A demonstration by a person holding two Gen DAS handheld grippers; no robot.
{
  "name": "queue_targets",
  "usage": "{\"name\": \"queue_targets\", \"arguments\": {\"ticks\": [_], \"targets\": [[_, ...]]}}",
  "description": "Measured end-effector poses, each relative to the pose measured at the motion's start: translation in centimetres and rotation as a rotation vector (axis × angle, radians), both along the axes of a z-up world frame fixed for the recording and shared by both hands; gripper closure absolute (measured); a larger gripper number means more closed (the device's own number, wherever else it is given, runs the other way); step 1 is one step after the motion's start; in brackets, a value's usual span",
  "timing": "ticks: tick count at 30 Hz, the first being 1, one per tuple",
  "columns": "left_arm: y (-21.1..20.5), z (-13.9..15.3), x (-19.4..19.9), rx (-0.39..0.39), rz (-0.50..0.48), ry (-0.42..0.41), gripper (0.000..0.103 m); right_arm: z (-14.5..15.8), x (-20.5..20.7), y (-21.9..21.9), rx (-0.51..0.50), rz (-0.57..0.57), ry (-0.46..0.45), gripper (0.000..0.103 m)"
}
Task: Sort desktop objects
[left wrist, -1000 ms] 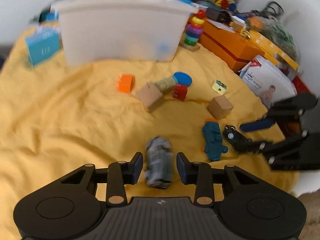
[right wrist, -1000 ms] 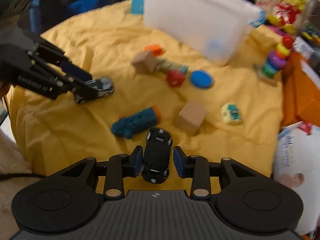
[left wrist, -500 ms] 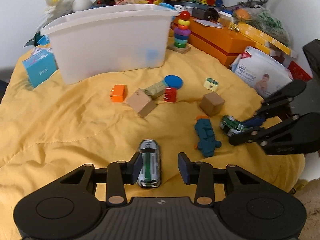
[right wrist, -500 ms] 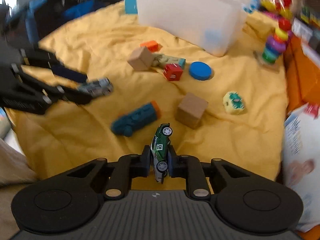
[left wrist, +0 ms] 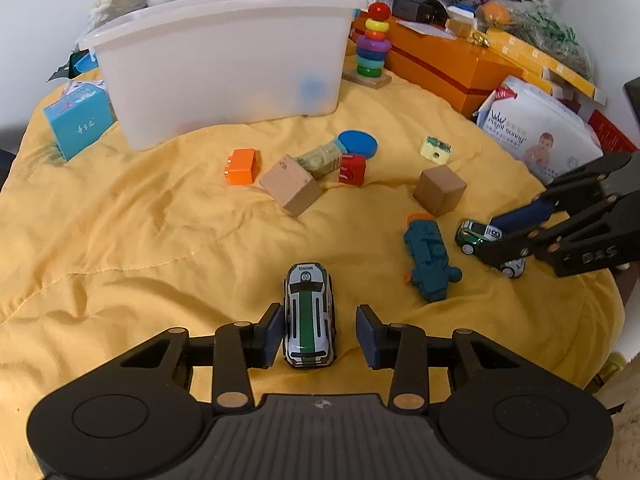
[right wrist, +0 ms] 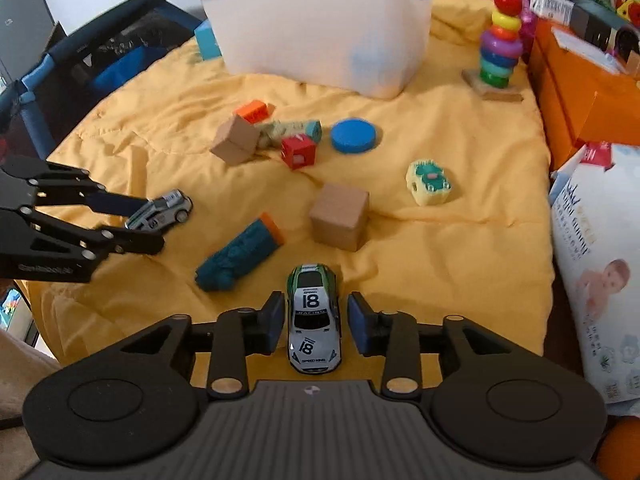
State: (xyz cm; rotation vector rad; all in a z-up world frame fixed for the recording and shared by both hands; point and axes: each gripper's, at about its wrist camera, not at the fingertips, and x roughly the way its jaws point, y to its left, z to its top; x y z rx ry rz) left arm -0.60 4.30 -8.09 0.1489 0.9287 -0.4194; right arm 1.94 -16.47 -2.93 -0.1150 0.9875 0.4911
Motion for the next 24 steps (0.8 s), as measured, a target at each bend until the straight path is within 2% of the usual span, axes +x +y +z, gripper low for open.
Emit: {"name": "queue_targets", "arguments": {"ticks": [1,2,5,6,8,9,10,14,20,24], "targets": [[0.0,-0.1,0.1,0.009,0.002,0.005,0.064,0.3,-0.3,0.2,-0.005,0.010,-0.021,0.050],[0.0,-0.2,0.1,0.016,0.004,0.002,0.071,0.5,-0.5,0.5,-0.018,0.025,-0.042,0.047],[0.1,-0.1,0.1,0.021,0.000,0.000,0.071,0.1,-0.6,1.3,-0.062,0.053,-0.056,0.045],[0.1,-0.1,0.1,0.018,0.001,0.001,0.071,-0.3,-0.5,1.4,-0.079,0.048,-0.052,0.045],[0.2,-0.1,0.1,0.016,0.000,-0.001,0.071,-1.0,-0.4,1.5,-0.115,0.047,-0.043,0.053],[0.2,-0.1,0.1,0.014,-0.001,-0.003,0.071,-1.1,-0.5,1.4,-0.108,0.050,-0.052,0.067],[0.4,0.0,0.0,0.006,-0.001,-0.005,0.071,-1.0,-0.6,1.3,-0.092,0.055,-0.047,0.070],[0.6,0.5,0.0,-0.018,0.008,-0.012,0.071,-0.5,-0.6,1.3,-0.096,0.057,-0.046,0.070],[0.7,3.2,0.0,-0.034,0.015,-0.084,0.071,1.5,-0.4,1.4,-0.088,0.063,-0.083,0.070],[1.0,5.7,0.5,-0.055,0.028,-0.146,0.071,3.5,0.3,1.5,-0.079,0.062,-0.141,0.070]]}}
